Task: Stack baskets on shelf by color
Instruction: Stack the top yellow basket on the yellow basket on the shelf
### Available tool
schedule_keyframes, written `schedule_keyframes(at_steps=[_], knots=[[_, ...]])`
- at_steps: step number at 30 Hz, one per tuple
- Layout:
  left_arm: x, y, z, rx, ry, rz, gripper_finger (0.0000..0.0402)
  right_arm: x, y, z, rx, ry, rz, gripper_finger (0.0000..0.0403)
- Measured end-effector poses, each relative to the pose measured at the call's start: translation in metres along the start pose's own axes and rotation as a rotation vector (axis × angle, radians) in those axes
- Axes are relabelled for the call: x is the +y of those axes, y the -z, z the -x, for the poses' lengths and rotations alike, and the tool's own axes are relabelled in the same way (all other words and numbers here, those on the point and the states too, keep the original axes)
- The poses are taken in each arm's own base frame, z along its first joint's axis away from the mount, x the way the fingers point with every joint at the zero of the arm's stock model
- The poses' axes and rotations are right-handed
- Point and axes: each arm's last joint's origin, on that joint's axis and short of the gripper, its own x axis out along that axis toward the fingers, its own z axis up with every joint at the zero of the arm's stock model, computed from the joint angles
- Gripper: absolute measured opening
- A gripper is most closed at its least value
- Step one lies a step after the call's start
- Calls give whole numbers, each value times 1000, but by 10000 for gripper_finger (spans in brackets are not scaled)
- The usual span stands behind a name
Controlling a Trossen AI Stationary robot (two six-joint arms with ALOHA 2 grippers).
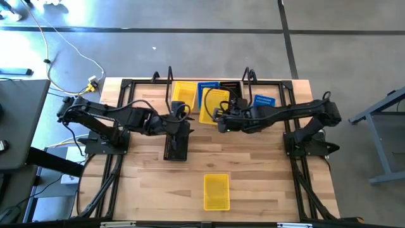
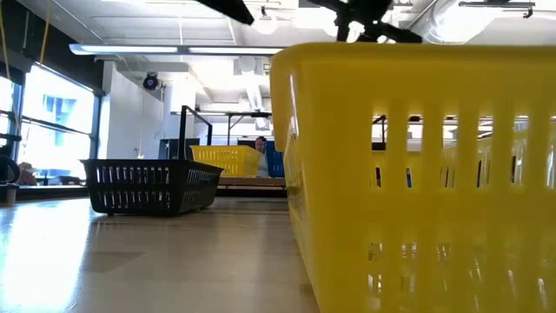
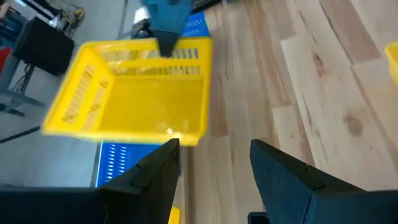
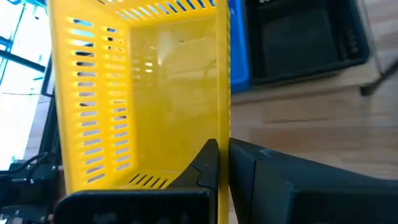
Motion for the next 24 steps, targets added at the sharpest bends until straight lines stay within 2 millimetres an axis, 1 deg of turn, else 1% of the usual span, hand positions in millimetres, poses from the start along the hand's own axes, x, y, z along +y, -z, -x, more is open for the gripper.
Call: schedule_keyframes(at_steps=[3, 10, 16, 19, 22, 24], knots=[[-4, 1, -9, 34, -9, -39, 186, 10, 1, -5, -2, -21, 10, 0], [-9, 2, -21, 78, -40, -80, 186, 27, 3, -11, -5, -65, 26, 0], [-12, 2, -28, 104, -56, -99, 186, 33, 4, -9, -4, -114, 29, 0], [-13, 4, -29, 122, -50, -109, 185, 34, 5, -8, -2, -130, 31, 0], [-13, 4, -29, 120, -51, -108, 172, 36, 5, -8, 1, -143, 36, 0], [-13, 4, -29, 122, -58, -108, 151, 37, 5, -8, -1, -155, 44, 0]])
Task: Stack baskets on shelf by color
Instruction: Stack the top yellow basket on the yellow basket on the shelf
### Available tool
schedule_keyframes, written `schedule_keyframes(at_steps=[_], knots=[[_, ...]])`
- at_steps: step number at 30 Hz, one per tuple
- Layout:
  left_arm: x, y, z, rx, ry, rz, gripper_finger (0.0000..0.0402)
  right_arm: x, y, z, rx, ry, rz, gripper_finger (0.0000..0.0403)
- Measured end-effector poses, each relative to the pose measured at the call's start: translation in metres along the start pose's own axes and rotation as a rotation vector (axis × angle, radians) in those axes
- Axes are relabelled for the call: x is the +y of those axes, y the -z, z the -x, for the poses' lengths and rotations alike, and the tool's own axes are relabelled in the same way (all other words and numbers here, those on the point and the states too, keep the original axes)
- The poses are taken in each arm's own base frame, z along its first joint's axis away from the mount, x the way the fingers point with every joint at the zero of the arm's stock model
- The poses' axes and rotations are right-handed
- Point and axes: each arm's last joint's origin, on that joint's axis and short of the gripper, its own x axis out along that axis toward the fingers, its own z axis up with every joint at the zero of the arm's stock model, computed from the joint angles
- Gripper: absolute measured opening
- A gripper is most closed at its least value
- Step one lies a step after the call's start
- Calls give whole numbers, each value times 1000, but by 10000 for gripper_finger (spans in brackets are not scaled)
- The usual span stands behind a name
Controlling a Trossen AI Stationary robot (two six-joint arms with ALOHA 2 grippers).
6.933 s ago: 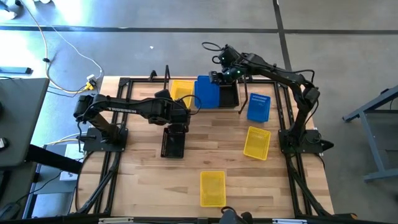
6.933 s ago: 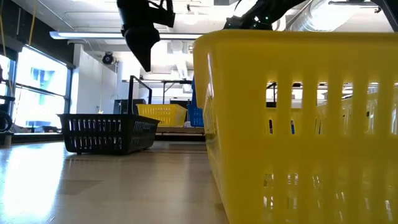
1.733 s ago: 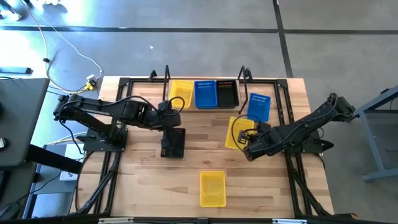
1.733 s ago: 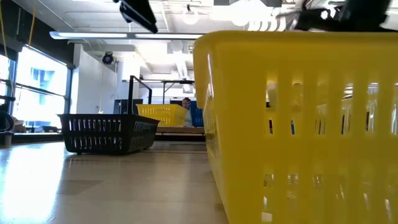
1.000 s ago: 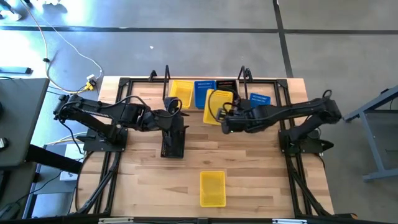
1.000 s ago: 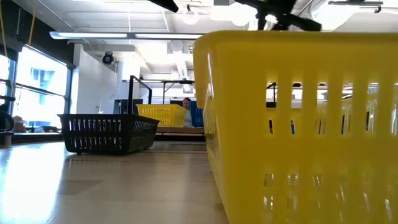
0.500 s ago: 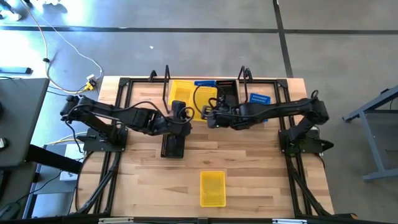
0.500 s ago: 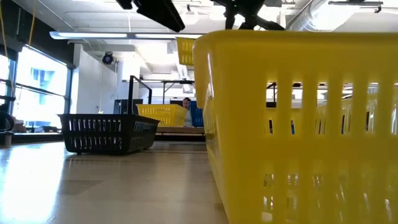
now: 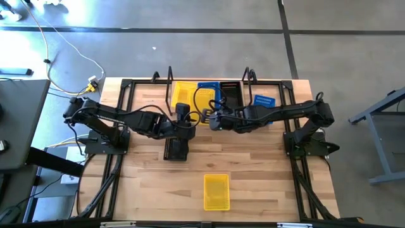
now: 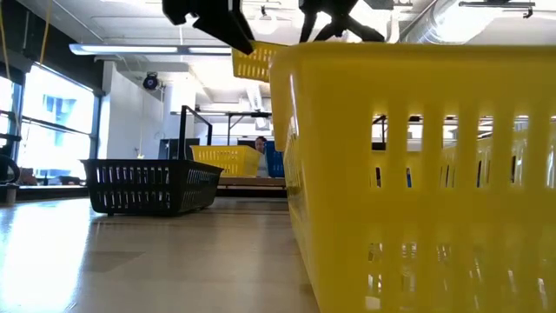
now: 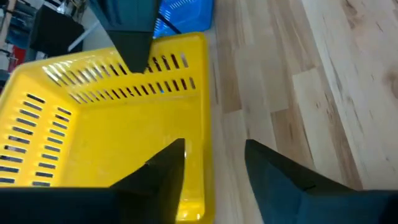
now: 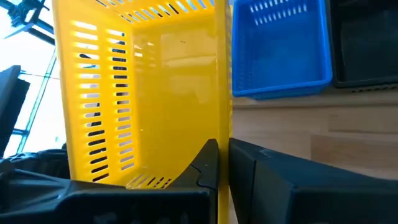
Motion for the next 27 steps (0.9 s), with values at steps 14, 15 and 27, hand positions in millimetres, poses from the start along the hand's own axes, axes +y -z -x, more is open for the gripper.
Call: schedule_keyframes(at_steps=[14, 15, 27], knots=[[12, 9, -4, 49, 17, -14, 7, 6, -2, -2, 21, -57, 60, 10], [13, 10, -5, 55, 23, -19, 5, 6, -3, -3, 21, -55, 60, 16], [39, 39, -2, 111, 125, 30, 2, 4, -22, -2, -12, -56, 65, 114]])
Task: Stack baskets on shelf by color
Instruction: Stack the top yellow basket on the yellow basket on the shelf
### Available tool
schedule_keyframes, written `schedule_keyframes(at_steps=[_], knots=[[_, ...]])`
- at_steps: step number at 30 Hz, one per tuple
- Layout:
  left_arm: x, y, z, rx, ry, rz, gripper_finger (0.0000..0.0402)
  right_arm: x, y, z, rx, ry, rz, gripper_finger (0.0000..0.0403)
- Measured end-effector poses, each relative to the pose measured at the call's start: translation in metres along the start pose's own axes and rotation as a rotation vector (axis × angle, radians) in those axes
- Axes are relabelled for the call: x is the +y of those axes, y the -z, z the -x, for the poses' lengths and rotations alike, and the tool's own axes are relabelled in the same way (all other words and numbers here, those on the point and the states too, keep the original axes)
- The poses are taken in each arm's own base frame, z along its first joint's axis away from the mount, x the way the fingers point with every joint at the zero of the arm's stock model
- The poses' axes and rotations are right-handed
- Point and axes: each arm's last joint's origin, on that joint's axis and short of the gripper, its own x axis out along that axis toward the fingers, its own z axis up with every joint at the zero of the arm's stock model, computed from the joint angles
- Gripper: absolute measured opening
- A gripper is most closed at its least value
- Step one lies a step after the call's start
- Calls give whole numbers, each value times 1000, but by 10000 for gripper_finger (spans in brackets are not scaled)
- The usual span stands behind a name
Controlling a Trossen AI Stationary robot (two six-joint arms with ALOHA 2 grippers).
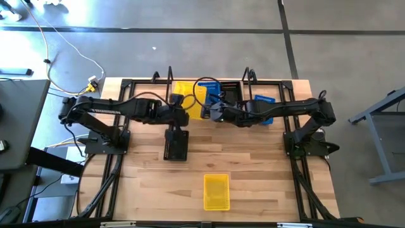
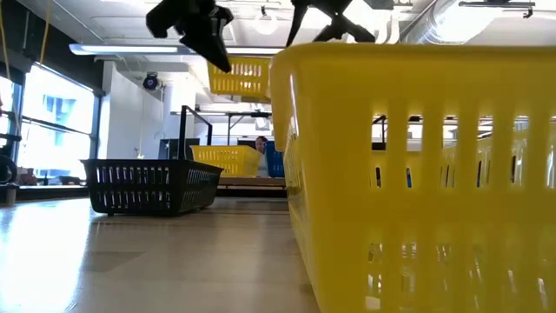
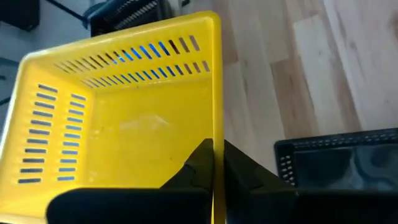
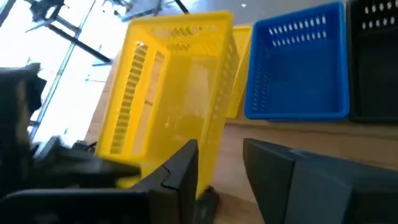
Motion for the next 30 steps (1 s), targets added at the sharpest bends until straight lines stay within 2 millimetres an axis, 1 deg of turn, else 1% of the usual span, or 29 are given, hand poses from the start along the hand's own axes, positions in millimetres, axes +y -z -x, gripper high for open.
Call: schedule_keyframes(at_steps=[3, 7, 9, 12, 17, 20, 25, 30], knots=[[7, 18, -1, 12, 19, 8, 1, 0, -4, 6, -3, -17, 42, 123], [17, 39, 0, -34, 23, 7, 1, 0, -9, 13, -5, -33, 85, 126], [23, 47, -1, -62, 20, 15, 1, 0, -12, 16, -10, -41, 97, 126], [29, 61, -5, -45, 37, 8, 0, -2, -18, 20, -19, -47, 112, 126], [45, 70, -15, -83, 41, 49, 0, -5, -30, 24, -39, -48, 149, 126], [50, 77, -25, -39, 29, 47, 0, -7, -38, 24, -53, -43, 176, 126], [55, 84, -42, 5, 63, 60, 0, -14, -55, 27, -49, -42, 202, 126], [59, 86, -58, 32, 60, 56, 0, -20, -71, 32, -67, -39, 217, 126]])
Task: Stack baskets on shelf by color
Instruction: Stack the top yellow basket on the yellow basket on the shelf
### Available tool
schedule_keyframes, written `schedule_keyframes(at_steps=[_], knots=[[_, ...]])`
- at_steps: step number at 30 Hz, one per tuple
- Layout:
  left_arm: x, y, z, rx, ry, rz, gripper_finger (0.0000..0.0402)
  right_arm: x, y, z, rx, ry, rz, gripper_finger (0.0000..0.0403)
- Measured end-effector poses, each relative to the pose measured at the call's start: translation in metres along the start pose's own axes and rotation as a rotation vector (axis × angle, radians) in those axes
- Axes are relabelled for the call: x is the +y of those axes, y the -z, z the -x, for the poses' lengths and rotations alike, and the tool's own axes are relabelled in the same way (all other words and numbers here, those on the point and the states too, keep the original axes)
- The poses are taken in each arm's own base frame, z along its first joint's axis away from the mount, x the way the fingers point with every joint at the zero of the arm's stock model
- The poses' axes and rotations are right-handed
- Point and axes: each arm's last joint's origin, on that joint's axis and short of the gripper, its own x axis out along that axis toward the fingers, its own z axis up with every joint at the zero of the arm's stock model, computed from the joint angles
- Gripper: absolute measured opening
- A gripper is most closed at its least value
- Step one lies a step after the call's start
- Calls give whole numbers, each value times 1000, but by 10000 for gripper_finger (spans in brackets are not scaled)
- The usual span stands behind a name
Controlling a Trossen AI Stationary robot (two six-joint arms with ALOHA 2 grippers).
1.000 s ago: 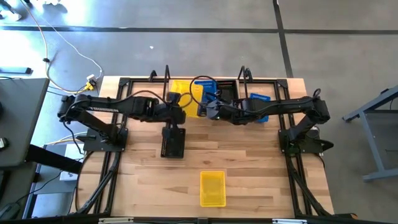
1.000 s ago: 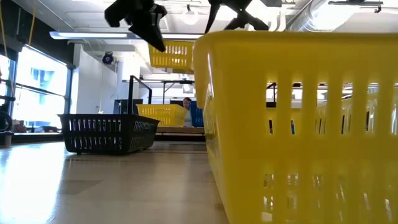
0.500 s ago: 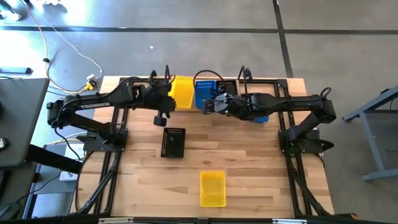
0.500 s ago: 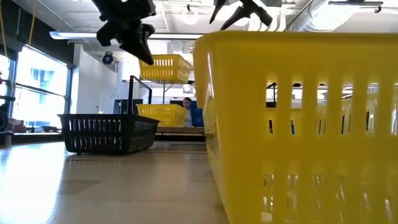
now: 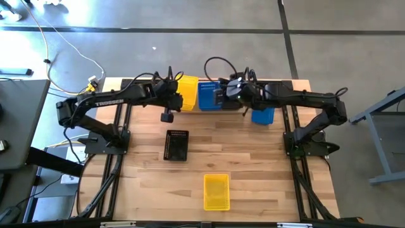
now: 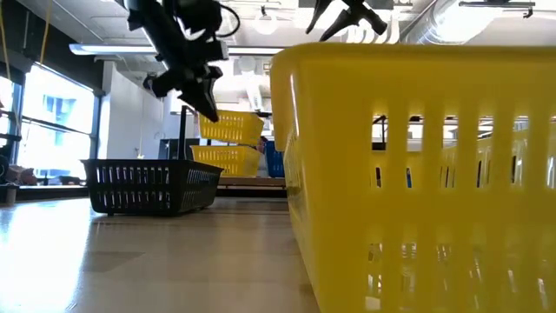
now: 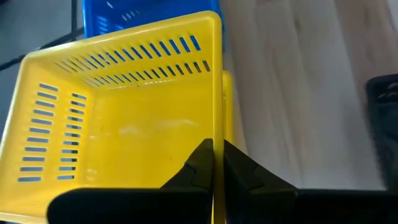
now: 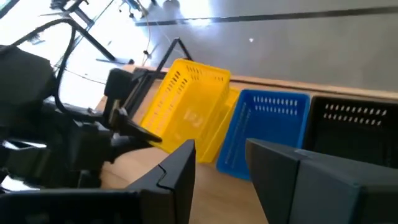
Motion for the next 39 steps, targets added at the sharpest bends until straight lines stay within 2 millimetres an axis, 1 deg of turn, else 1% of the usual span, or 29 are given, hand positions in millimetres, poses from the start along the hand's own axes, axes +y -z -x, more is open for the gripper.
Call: schedule_keyframes(at_steps=[4, 9, 13, 22, 27, 34, 39], knots=[[3, 2, -11, 30, -1, 8, 0, -7, -9, 2, 1, 8, 14, 126], [4, 5, -25, 74, 18, 17, 0, -13, -14, 0, 22, 1, 31, 126], [4, 4, -29, 78, 14, 28, 5, -16, -18, 0, 25, 3, 31, 126], [4, 2, -29, 62, -9, 104, 25, -19, -22, -1, 44, -12, 43, 126], [4, 2, -29, 65, -9, 127, 55, -19, -22, -2, 51, -16, 43, 126], [5, -1, -23, 87, 6, 172, 119, -19, -22, 1, 64, -31, 21, 126], [7, -13, -11, 90, 21, 191, 155, -27, -31, 14, 41, -30, -37, 126]])
